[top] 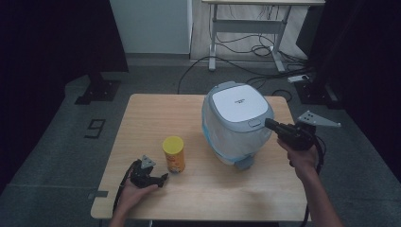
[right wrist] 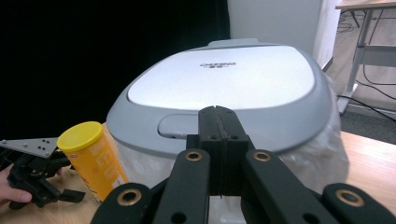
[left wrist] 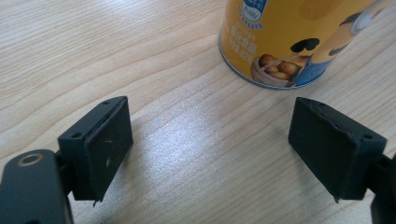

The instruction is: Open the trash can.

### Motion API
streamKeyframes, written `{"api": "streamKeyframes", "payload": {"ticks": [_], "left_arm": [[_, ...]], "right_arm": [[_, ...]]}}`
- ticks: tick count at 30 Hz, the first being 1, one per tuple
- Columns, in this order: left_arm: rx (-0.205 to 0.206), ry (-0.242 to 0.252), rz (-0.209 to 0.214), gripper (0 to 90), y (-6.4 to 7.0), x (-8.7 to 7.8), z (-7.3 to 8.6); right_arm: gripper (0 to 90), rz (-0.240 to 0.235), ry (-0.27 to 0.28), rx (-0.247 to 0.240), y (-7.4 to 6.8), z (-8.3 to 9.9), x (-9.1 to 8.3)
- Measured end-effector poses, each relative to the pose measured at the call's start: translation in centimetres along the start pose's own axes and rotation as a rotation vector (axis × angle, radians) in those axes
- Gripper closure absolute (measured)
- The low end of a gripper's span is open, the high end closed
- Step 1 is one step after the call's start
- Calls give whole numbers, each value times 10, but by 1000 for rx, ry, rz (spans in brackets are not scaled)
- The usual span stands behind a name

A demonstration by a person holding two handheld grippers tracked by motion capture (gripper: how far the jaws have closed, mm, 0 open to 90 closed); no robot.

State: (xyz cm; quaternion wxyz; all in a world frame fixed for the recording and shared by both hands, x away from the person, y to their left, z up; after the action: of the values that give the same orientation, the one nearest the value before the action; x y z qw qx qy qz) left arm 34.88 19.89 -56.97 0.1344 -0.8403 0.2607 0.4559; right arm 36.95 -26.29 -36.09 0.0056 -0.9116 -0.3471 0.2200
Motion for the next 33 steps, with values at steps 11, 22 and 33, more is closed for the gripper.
{"api": "streamKeyframes", "payload": {"ticks": [11, 22, 33], "left_arm": [[-3, 0, -3, 138, 0, 0, 0], [-3, 1, -2, 138, 0, 0, 0], [-3, 1, -3, 139, 0, 0, 0]], "right_arm": [[896, -29, -10, -13, -8, -11, 14], [897, -57, -35, -11, -10, -11, 27], [898, -65, -39, -24, -9, -9, 26]]}}
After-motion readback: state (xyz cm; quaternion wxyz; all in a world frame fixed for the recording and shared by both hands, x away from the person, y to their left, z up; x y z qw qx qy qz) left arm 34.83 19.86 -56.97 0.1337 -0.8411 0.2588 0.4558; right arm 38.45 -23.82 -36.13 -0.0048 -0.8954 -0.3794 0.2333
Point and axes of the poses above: each handheld gripper's, and its own axes: x roughly forward along the jaws, z roughly out of its underside, y roughly to its right, the point moved 3 cm from there along x, roughly forward along the jaws, and after that the axes turned 10 degrees about -y, right-handed, at the moved point
